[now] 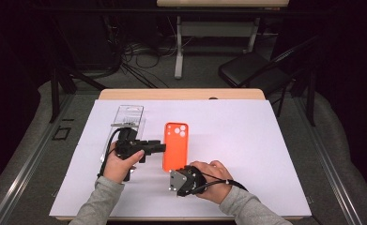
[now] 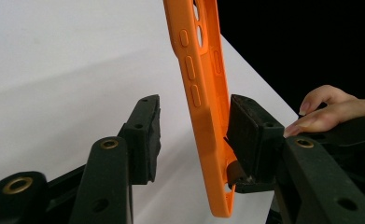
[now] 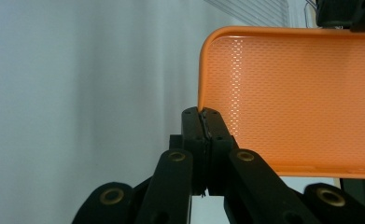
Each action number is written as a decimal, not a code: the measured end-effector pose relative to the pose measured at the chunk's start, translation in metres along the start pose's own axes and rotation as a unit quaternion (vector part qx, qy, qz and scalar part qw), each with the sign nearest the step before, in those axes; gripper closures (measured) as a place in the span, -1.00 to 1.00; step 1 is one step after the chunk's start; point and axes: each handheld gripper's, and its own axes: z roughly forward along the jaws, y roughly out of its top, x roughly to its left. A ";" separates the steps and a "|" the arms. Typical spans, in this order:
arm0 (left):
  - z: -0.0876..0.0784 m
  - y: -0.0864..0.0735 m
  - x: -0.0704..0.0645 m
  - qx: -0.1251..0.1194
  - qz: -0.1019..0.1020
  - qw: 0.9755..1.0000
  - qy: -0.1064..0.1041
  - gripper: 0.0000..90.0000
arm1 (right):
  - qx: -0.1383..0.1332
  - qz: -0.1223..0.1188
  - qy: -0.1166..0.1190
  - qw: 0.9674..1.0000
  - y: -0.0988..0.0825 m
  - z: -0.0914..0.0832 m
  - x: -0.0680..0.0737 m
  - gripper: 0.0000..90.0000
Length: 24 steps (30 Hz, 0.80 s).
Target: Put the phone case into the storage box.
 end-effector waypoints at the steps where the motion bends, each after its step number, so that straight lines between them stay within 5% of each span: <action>1: 0.000 0.000 0.001 0.004 0.000 1.000 0.001 0.27 | -0.003 -0.007 0.001 1.000 0.001 0.001 0.000 1.00; 8: 0.002 -0.001 0.002 0.013 -0.010 1.000 -0.009 0.36 | -0.003 -0.009 0.005 1.000 0.003 0.002 0.005 1.00; 12: 0.004 -0.003 0.002 0.016 -0.042 0.999 -0.031 0.40 | -0.008 -0.011 0.007 1.000 0.003 0.003 0.005 1.00; 24: 0.006 -0.006 0.003 0.015 -0.050 0.998 -0.022 0.61 | -0.009 -0.013 0.009 1.000 0.003 0.004 0.007 1.00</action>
